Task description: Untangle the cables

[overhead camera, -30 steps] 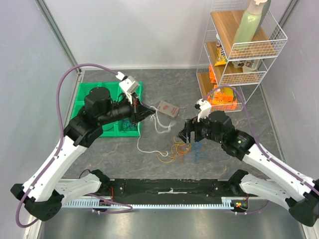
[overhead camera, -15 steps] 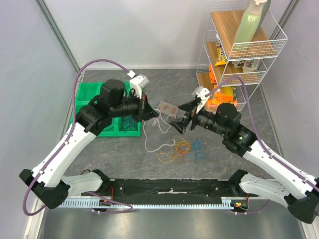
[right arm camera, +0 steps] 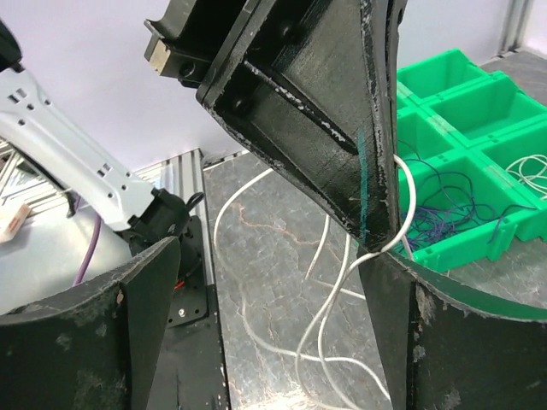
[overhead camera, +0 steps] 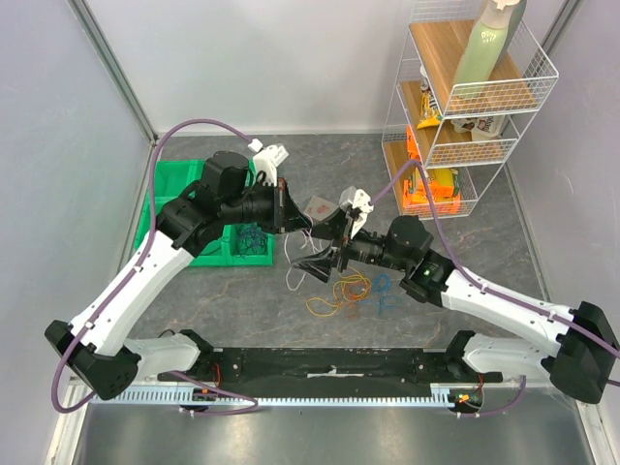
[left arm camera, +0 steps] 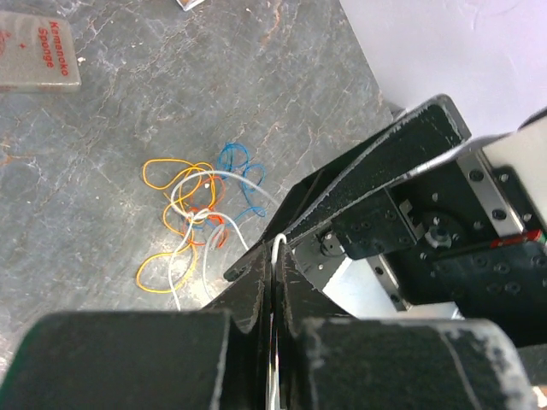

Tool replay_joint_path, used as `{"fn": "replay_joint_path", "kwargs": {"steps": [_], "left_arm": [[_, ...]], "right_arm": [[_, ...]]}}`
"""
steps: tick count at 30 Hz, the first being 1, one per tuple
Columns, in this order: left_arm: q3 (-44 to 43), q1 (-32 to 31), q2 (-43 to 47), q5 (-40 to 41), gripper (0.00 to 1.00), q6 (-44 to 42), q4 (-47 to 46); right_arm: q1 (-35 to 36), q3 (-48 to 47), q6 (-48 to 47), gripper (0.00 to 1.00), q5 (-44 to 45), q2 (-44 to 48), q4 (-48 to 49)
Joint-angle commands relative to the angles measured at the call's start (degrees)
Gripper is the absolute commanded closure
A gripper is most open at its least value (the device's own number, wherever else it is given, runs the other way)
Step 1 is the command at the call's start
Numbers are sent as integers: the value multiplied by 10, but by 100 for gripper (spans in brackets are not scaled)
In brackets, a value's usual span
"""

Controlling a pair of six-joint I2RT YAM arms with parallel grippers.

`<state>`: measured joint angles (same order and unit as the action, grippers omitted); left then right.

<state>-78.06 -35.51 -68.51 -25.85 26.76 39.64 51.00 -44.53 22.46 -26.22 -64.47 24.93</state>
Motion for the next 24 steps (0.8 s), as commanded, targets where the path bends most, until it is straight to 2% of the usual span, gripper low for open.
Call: {"fn": "replay_joint_path", "kwargs": {"steps": [1, 5, 9, 11, 12, 16, 17, 20, 24], "left_arm": [[-19, 2, -12, 7, 98, 77, -25], [-24, 4, -13, 43, 98, 106, -11], [-28, 5, -19, 51, 98, 131, -11], [-31, 7, -23, 53, 98, 137, -4], [-31, 8, -26, 53, 98, 137, -2], [-28, 19, -20, 37, 98, 117, -4], [-25, 26, -15, 21, 98, 106, -9], [4, 42, 17, -31, 66, 81, -56], [31, 64, 62, -68, 40, 43, -94]], "right_arm": [[42, -11, -3, 9, 101, -3, 43], [77, -25, -27, 10, 184, -18, 21], [112, -50, -45, 20, 272, -37, -11], [118, -53, -38, 31, 299, -42, -17], [118, -50, -35, 41, 304, -43, -17], [118, -35, -20, 95, 305, -39, -15], [118, -31, -13, 100, 298, -39, -14], [116, -13, 2, 100, 264, -35, 11], [89, 15, 50, 100, 201, -22, 40]]}}
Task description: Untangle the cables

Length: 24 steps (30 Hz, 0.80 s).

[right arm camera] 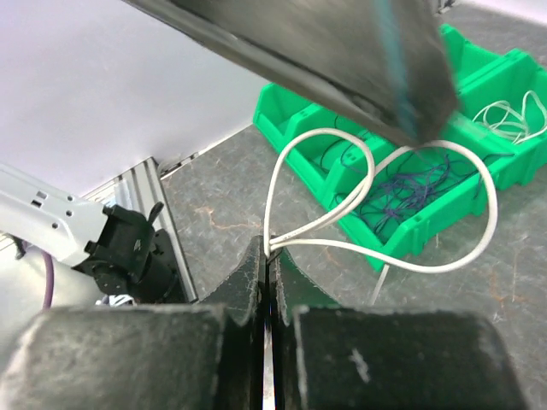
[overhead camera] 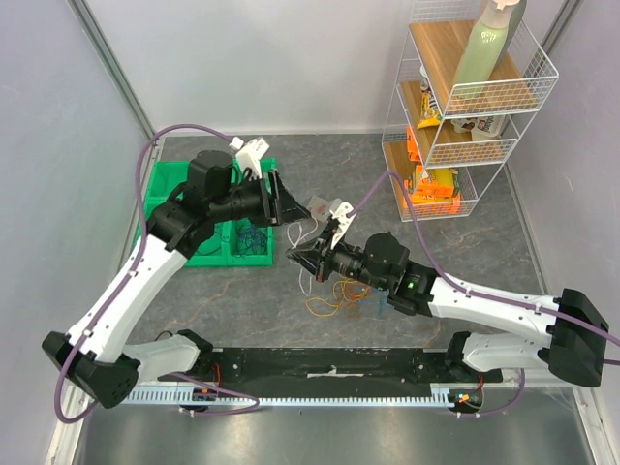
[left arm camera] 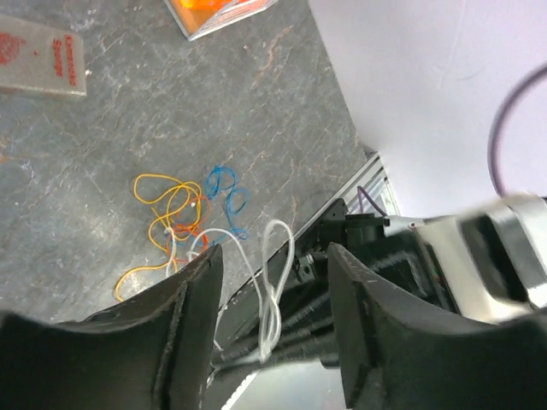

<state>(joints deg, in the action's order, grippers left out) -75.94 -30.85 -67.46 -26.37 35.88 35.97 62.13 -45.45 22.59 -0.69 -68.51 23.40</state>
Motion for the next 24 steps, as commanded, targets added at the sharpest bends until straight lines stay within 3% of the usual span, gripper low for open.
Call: {"fn": "replay_joint_path", "kwargs": {"steps": [1, 3, 5, 7, 13, 18, 24], "left_arm": [[8, 25, 60, -62, 29, -69, -49], [15, 28, 83, -35, 15, -104, -42], [37, 29, 112, 3, 11, -128, -52], [73, 29, 143, 31, 13, -131, -77], [176, 19, 153, -47, 16, -93, -200], [222, -37, 154, 3, 15, -95, -286], [200, -85, 113, 43, 31, -128, -264]], "right_arm": [[-35, 36, 67, 100, -69, 22, 66], [-68, 52, 111, 100, -91, 33, 77], [-106, 60, 164, 100, -118, 41, 84], [-129, 57, 216, 100, -126, 46, 74], [-141, 31, 363, 100, -46, 58, -8], [-142, 30, 481, 100, -36, 44, -14], [-142, 45, 535, 100, 27, 60, -29]]}}
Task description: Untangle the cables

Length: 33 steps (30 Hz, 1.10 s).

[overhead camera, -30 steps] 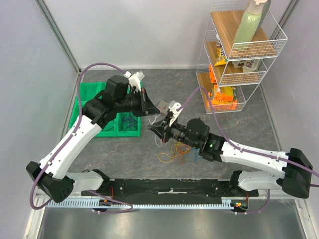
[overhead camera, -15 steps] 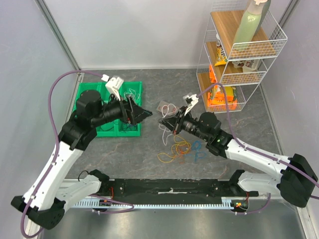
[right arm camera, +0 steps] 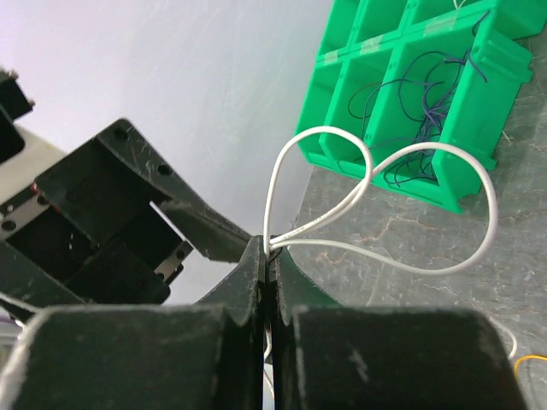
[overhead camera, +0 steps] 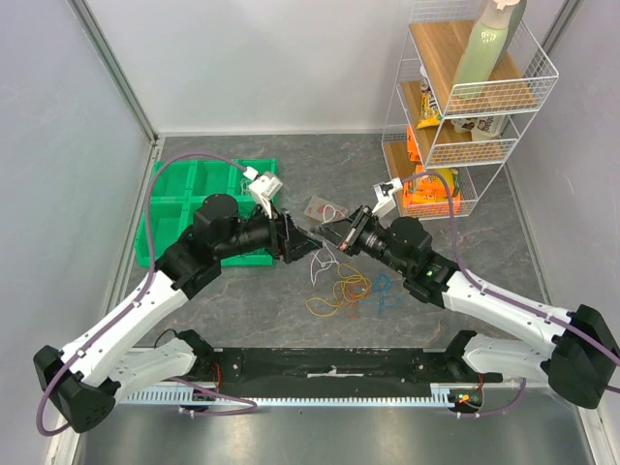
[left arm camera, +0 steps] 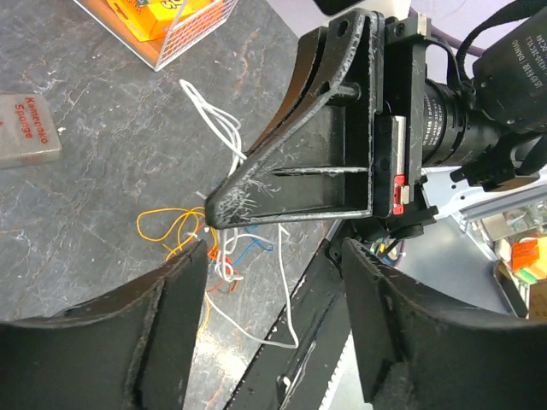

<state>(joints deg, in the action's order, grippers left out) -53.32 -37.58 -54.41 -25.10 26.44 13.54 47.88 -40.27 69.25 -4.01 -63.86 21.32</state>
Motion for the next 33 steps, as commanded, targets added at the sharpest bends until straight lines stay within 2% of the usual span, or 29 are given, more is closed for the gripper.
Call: {"fn": "replay_joint_path", "kwargs": {"steps": [1, 7, 11, 14, 19, 20, 22, 23, 25, 29, 31, 33], "left_arm": [[-26, -21, -24, 31, 32, -32, -40], [-43, -46, -61, 56, 27, -45, -33], [-55, -57, -79, 77, 28, -60, -30], [-64, -69, -97, 77, 38, -61, -31], [-65, -75, -112, 83, 62, -53, -43], [-65, -75, -113, 93, 69, -53, -45], [-67, -75, -116, 115, 95, -56, -39], [-69, -74, -115, 125, 98, -58, -35], [-69, -74, -115, 131, 98, -63, -32], [-75, -71, -112, 154, 98, -66, -7], [-80, -59, -111, 166, 98, -68, 10], [-83, -30, -111, 153, 98, -60, 24]], "right_arm": [[0, -7, 69, 100, 67, 16, -12], [0, -9, 70, 100, 70, 23, -14], [0, -5, 74, 100, 67, 25, -11], [0, -1, 77, 100, 75, 29, -12], [1, 4, 77, 100, 81, 29, -11], [1, 5, 71, 100, 80, 29, -13], [1, 9, 56, 90, 81, 36, -12], [1, 13, 47, 84, 84, 41, -14], [1, 20, 25, 71, 94, 58, -20], [-1, 17, -54, 24, 121, 98, -87], [-3, 6, -110, 10, 139, 120, -139], [-9, -2, -172, 2, 171, 145, -197]]}}
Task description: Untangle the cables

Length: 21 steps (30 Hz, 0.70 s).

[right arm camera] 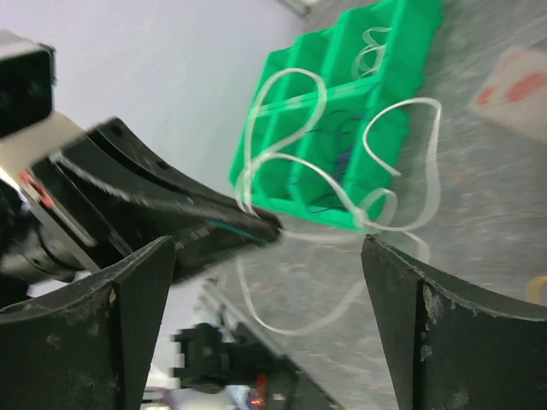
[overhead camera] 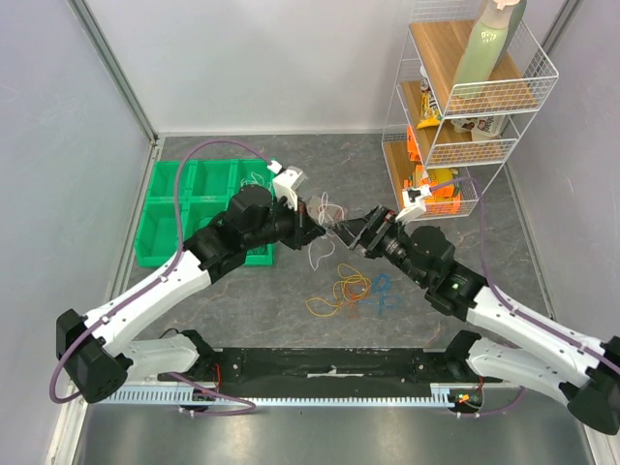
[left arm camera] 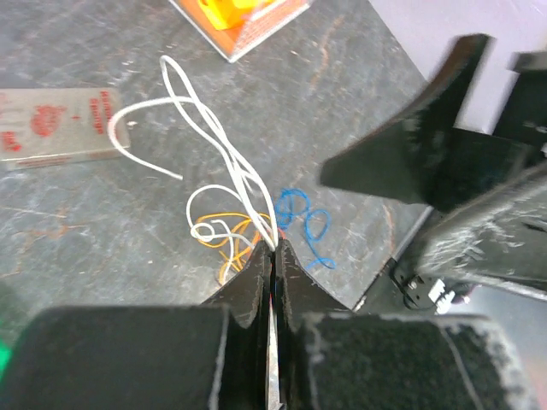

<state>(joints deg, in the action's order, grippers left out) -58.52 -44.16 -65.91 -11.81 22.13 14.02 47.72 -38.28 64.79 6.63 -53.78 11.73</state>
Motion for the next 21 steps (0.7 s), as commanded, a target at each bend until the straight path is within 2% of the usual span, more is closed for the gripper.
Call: {"fn": "replay_joint_path", "kwargs": {"steps": [1, 3, 6, 11, 16, 21], "left_arm": [[-33, 63, 5, 8, 98, -9, 23], [-34, 115, 7, -9, 98, 9, 31], [-37, 184, 11, -2, 98, 32, 29], [-46, 253, -26, 113, 98, 42, -29], [-75, 307, -131, 135, 98, 22, -132], [-192, 354, -281, 121, 98, 15, -97]], "right_arm": [[-14, -24, -149, 2, 85, 61, -137], [-19, -26, -196, 2, 126, 96, -199], [-20, -8, -253, 2, 165, 157, -234], [-20, 22, -285, 2, 168, 203, -266], [-20, 37, -269, 2, 139, 214, -278], [-19, 45, -252, 3, 136, 239, -301]]}}
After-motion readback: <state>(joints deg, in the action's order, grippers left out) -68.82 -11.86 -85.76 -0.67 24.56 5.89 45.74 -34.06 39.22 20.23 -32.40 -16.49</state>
